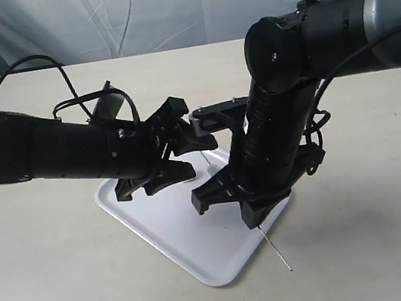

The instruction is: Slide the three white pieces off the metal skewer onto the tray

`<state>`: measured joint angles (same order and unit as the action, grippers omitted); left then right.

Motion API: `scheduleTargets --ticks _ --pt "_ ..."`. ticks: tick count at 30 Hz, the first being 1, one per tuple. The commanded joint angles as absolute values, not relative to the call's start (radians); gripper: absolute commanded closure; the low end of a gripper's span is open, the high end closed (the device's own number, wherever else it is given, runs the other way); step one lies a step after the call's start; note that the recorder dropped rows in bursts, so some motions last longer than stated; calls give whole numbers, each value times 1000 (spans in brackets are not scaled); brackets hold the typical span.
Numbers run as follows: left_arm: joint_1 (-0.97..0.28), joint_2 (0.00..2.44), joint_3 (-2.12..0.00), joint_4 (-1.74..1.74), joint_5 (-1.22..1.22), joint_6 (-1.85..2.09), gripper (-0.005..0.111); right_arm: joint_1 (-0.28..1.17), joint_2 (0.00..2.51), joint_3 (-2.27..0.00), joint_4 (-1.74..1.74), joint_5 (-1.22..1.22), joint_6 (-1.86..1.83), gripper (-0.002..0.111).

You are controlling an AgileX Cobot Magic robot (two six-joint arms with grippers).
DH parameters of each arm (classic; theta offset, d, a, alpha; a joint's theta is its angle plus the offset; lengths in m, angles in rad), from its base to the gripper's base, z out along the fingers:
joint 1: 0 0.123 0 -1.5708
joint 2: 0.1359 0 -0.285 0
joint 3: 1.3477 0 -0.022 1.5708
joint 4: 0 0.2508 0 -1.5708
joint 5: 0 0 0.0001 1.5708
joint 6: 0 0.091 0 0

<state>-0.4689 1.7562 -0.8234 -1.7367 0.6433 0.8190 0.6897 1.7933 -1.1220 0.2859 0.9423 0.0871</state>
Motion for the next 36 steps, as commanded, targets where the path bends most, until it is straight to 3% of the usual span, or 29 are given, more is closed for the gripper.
scheduleTargets --ticks 1,14,16,19,36 --pt "-468 1752 -826 -1744 665 813 48 689 1790 -1123 329 895 69 109" --pt "-468 1752 -826 -1744 651 815 48 689 1725 -1123 367 884 41 109" --pt "-468 1752 -826 -1744 653 815 53 689 1707 -1123 367 886 41 109" --pt "-468 1752 -826 -1744 671 822 70 689 1699 -1123 367 884 45 109" --pt "-468 1752 -826 -1744 653 848 81 689 1694 -1123 462 910 12 109"
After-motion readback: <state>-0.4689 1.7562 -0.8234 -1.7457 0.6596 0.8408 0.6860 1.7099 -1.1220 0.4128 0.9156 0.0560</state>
